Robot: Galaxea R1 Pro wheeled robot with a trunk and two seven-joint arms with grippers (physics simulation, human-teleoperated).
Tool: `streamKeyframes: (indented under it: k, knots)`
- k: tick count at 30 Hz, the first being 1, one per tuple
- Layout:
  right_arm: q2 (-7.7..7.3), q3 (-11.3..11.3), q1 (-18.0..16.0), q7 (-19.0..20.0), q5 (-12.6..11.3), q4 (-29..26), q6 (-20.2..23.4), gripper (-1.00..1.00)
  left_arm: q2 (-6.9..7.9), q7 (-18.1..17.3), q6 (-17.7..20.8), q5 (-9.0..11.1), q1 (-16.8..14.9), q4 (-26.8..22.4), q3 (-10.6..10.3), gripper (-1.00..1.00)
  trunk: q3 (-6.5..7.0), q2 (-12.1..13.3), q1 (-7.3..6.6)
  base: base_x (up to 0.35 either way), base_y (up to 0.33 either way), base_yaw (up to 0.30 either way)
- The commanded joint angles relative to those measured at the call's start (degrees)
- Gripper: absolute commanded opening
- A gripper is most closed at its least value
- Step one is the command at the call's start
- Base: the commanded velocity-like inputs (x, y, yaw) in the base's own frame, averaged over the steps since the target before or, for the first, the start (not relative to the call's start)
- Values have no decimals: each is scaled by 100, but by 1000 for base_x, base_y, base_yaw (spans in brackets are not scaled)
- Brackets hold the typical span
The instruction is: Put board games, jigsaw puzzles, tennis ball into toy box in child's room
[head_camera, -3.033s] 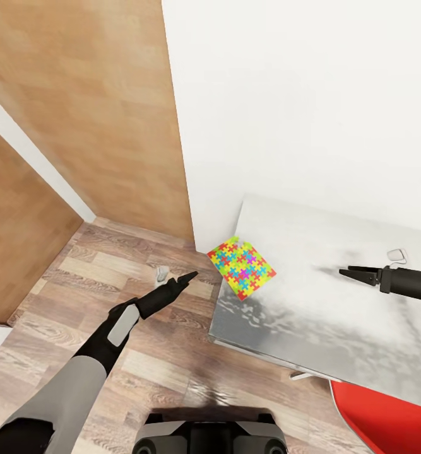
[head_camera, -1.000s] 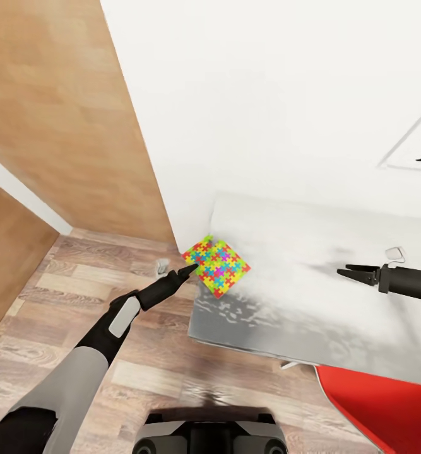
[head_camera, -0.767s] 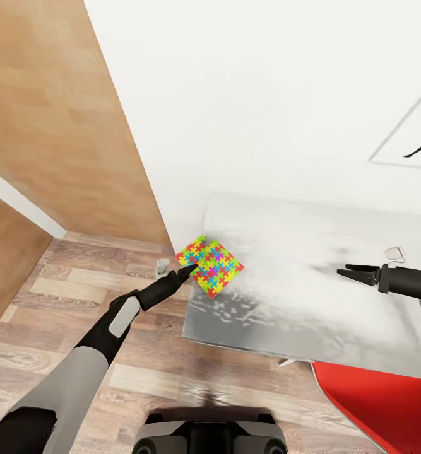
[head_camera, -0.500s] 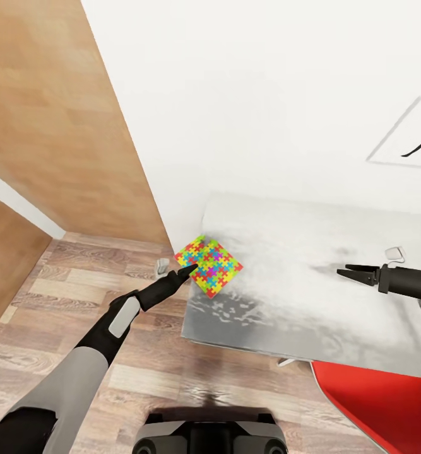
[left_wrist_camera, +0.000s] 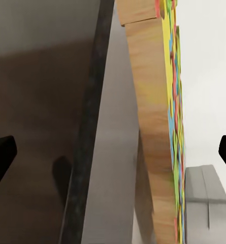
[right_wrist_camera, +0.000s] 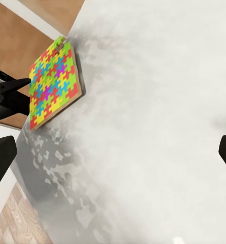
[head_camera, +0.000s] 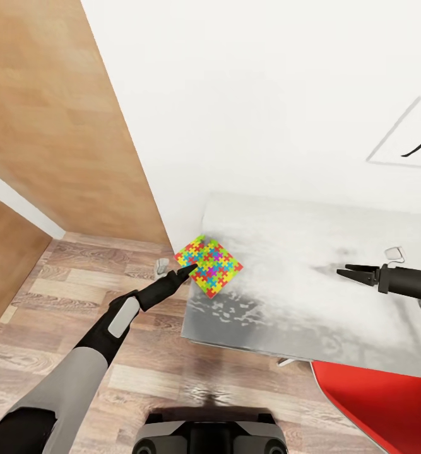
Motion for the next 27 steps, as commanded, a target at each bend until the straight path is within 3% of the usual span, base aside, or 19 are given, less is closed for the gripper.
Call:
streamKeyframes:
  k: [1, 4, 5, 27]
  knots:
    - [-6, 11, -6, -4, -34, 2, 29, 100, 2, 2, 50, 52, -3, 0, -1, 100, -7, -9, 3, 0, 0, -2]
    - [-4, 12, -6, -4, -34, 2, 30, 100, 4, 5, 47, 47, -3, 0, 3, 100, -7, -9, 3, 0, 0, -1]
    - [-3, 11, -6, -4, -34, 2, 30, 100, 4, 6, 46, 44, -3, 0, 5, -100, -7, -9, 3, 0, 0, 0]
    - [76, 17, 42, -4, -26, -102, 30, 100, 14, 27, 42, 34, 13, -1, 28, -100, -7, -9, 3, 0, 0, 0]
